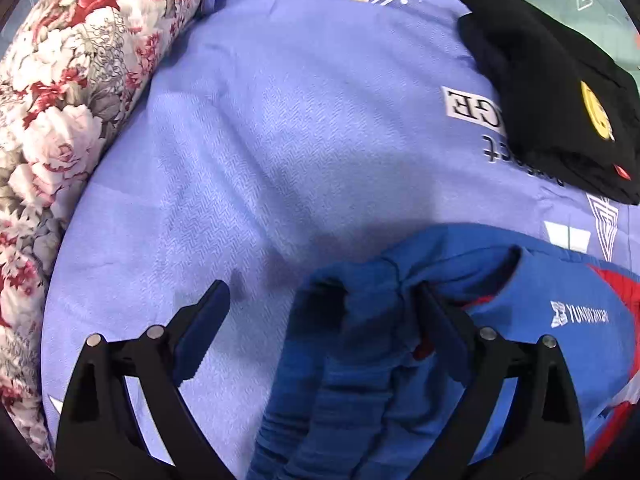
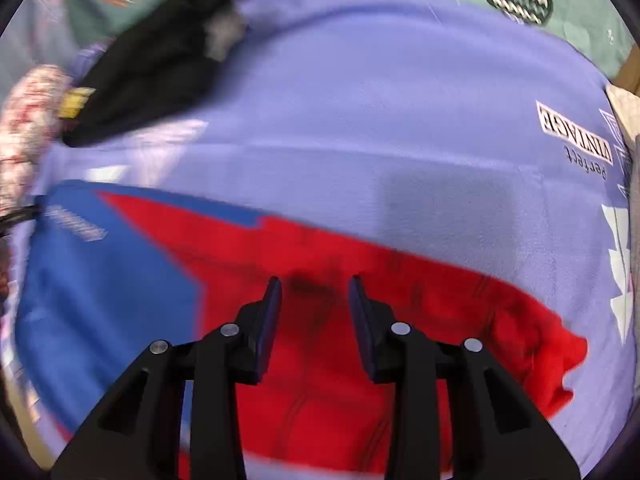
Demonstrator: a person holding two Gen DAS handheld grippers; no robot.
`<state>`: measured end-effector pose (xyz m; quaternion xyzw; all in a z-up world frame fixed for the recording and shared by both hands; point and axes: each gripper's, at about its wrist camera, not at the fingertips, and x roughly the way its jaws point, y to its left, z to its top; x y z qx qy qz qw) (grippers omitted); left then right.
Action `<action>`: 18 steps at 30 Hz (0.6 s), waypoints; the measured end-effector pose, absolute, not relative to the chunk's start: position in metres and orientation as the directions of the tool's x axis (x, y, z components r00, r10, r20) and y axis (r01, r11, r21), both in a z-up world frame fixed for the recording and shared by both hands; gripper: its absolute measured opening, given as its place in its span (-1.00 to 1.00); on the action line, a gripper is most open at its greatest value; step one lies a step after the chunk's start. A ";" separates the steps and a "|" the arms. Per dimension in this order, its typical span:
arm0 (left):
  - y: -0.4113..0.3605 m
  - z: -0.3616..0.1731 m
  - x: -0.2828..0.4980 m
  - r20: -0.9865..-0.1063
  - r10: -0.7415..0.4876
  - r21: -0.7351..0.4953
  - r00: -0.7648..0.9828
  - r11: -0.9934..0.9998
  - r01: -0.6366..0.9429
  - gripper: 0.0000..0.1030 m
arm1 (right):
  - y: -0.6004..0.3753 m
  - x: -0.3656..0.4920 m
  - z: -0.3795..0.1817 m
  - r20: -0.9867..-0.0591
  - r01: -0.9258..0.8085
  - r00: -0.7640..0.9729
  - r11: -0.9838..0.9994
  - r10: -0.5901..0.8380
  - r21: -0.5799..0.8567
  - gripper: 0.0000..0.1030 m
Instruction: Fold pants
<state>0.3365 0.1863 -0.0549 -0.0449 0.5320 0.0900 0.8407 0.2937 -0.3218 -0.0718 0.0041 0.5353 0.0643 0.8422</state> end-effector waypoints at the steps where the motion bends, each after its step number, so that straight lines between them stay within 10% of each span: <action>1: 0.188 -0.056 0.339 -0.905 0.101 0.020 0.413 0.980 -0.196 0.86 | -0.323 0.295 -0.071 -0.895 -0.092 0.435 0.994 0.101 0.067 -0.36; 18: 0.178 -0.032 0.362 -0.892 0.042 0.085 0.451 0.993 0.077 0.89 | -0.224 0.318 -0.070 -0.902 -0.455 0.407 0.888 0.144 -0.063 0.23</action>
